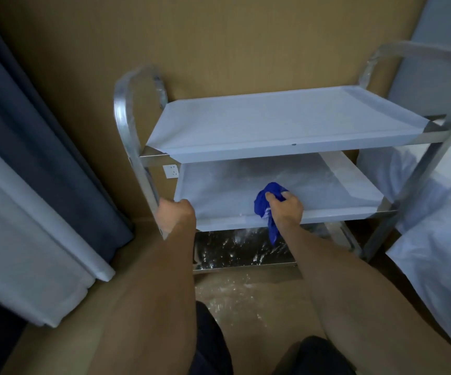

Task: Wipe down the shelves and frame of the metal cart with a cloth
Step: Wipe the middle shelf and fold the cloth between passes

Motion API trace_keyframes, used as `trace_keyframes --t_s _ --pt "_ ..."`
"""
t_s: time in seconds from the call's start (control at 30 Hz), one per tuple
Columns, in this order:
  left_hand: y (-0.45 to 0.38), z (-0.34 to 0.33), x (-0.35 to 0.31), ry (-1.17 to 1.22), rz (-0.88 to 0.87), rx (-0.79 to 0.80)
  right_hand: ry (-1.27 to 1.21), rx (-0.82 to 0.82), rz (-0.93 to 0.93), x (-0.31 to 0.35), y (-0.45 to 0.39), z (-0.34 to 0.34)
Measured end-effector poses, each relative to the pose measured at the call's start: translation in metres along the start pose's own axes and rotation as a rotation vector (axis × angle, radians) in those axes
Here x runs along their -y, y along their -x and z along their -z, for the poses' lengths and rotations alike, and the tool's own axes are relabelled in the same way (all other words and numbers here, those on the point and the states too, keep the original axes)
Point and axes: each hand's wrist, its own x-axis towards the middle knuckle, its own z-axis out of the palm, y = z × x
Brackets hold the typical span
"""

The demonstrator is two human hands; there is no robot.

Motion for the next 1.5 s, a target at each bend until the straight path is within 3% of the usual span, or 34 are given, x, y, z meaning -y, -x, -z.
trace_keyframes --t_s 0.13,0.3,0.4,0.5,0.63,1.03,1.3,1.5 --pt "-0.008 0.003 -0.002 -0.077 0.035 -0.129 0.252 -0.091 0.111 0.002 -0.004 -0.016" --pt "-0.018 0.002 -0.009 -0.033 -0.059 -0.323 0.144 0.037 0.04 -0.009 -0.004 -0.031" --pt "-0.034 0.002 -0.019 0.014 -0.174 -0.286 0.215 0.064 0.034 -0.003 -0.001 -0.034" --pt "-0.041 0.003 -0.03 0.064 -0.176 -0.294 0.443 0.171 0.052 0.001 -0.002 -0.032" --pt "-0.044 0.0 -0.028 0.175 -0.191 -0.307 0.501 0.243 0.046 0.0 -0.002 -0.036" --pt "-0.091 0.024 -0.029 0.216 -0.22 -0.175 0.573 0.069 0.113 -0.016 -0.008 -0.059" --pt "-0.1 0.018 -0.022 0.219 -0.221 -0.176 0.671 0.025 0.145 -0.015 -0.004 -0.079" --pt "-0.1 0.016 -0.021 0.235 -0.228 -0.182 0.729 0.132 0.341 0.005 0.019 -0.109"
